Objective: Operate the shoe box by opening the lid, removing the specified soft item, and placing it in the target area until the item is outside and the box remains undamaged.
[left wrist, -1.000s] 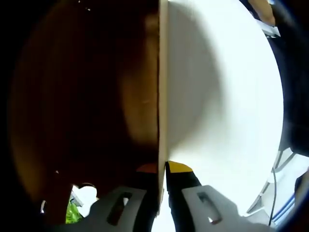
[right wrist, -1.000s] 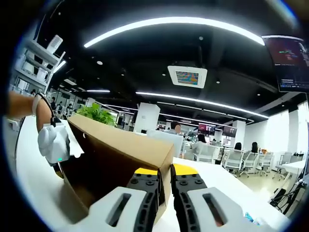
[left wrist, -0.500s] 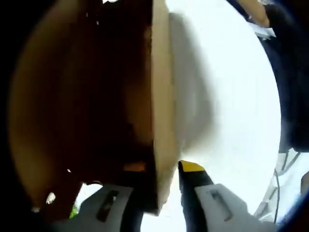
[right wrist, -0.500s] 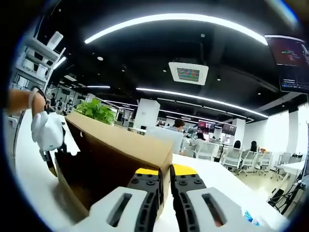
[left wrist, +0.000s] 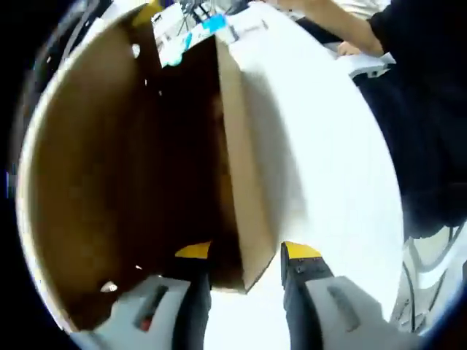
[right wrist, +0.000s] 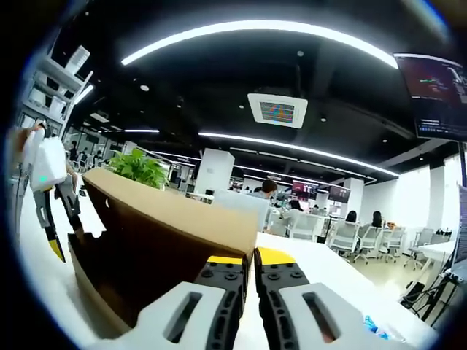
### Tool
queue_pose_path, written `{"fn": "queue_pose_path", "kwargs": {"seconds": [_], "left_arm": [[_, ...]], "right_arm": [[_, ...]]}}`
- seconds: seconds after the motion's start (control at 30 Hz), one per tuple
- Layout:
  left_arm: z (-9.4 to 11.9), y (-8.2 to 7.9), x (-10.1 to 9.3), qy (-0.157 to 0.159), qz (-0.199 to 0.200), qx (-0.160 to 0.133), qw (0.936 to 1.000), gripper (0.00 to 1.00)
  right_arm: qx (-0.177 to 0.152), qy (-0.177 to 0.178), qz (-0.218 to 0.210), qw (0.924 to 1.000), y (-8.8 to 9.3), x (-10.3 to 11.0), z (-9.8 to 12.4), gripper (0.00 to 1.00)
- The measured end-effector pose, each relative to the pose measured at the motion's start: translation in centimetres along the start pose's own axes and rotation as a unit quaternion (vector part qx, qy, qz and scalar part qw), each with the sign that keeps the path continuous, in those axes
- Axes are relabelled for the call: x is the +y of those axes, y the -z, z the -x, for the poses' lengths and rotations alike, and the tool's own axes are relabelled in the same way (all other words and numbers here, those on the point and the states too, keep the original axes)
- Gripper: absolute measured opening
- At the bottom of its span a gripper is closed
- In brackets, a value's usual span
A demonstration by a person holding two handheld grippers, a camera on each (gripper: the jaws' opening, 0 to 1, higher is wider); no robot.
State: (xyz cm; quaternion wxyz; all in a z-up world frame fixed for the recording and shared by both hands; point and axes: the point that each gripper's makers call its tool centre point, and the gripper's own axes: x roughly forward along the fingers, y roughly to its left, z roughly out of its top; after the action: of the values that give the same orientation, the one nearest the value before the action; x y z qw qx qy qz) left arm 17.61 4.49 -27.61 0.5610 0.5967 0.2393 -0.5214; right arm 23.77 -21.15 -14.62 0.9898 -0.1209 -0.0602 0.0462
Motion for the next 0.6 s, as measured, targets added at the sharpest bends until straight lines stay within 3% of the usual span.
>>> {"fn": "queue_pose_path", "kwargs": {"seconds": [0.17,0.23,0.33,0.47,0.6], "left_arm": [[1.8,-2.2,-1.7,-0.007,-0.036,-0.026,0.999,0.38],[3.0,-3.9,-2.2,-0.01,-0.067,-0.055,0.9962,0.37],[4.5,-5.5,-2.5,-0.004,-0.063,-0.091,0.9939,0.39],[7.9,-8.1,-1.9,-0.011,-0.078,-0.143,0.9866,0.41],[11.2,-10.4,-0.8,0.001,-0.077,-0.207,0.9752,0.42]], "right_arm": [[0.002,0.002,0.003,1.0,0.1,0.0,0.1,0.02],[0.003,0.003,0.003,1.0,0.1,0.0,0.1,0.02],[0.003,0.003,0.004,1.0,0.1,0.0,0.2,0.02],[0.003,0.005,0.003,1.0,0.1,-0.1,0.4,0.02],[0.004,0.005,0.002,1.0,0.1,-0.1,0.3,0.02]]}}
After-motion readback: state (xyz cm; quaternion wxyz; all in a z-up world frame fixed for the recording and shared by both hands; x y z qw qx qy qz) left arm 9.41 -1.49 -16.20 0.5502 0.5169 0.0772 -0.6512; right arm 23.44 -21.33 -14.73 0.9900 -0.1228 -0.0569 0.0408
